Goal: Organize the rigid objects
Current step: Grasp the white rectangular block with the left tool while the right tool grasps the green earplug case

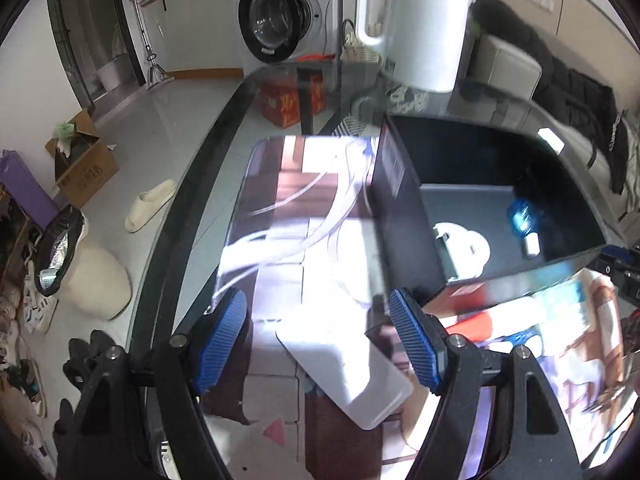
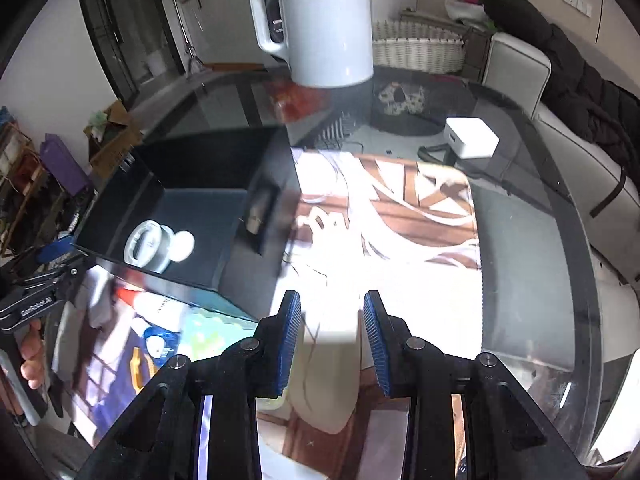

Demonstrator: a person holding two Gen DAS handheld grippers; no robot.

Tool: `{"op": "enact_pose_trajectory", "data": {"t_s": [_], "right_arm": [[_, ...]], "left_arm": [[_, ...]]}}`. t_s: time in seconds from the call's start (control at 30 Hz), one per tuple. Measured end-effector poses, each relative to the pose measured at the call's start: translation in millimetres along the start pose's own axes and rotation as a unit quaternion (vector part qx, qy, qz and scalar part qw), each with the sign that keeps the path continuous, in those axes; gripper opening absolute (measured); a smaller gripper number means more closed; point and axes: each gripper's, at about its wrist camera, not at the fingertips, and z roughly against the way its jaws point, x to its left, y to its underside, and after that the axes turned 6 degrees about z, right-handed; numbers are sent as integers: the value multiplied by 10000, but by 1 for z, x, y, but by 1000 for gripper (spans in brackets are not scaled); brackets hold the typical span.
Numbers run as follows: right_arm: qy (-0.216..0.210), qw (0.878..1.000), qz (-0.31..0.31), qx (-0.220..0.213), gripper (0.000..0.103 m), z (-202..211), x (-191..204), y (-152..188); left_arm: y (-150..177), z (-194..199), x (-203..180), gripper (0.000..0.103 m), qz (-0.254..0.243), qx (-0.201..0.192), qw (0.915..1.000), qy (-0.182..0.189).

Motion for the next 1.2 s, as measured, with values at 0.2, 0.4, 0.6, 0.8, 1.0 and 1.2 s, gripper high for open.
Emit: {"op": "enact_pose_trajectory", "data": {"t_s": [0.2, 0.4, 0.6, 0.8, 1.0, 1.2], "right_arm": [[-22, 9998, 18, 180, 34, -20, -4, 9], [-45, 9997, 205, 119, 34, -22, 3, 9], [-171, 9984, 458, 294, 33, -17, 14, 16], [-477, 9939, 743, 659, 34, -5, 21, 30], [-759, 9945, 716, -54, 50, 37, 26, 27], [-1090, 9869, 1189, -103, 56, 30, 65, 35]], "left_arm": [[7, -13, -1, 75, -106, 150, 9998, -118], [9, -17, 1, 76, -145, 213, 9995, -170], [18, -11, 6, 77, -191, 267, 9994, -70], [27, -4, 15, 69, -92, 529, 9984, 199], [36, 8, -3, 38, -545, 555, 9960, 430], [47, 16, -22, 38, -888, 588, 9919, 686]]}}
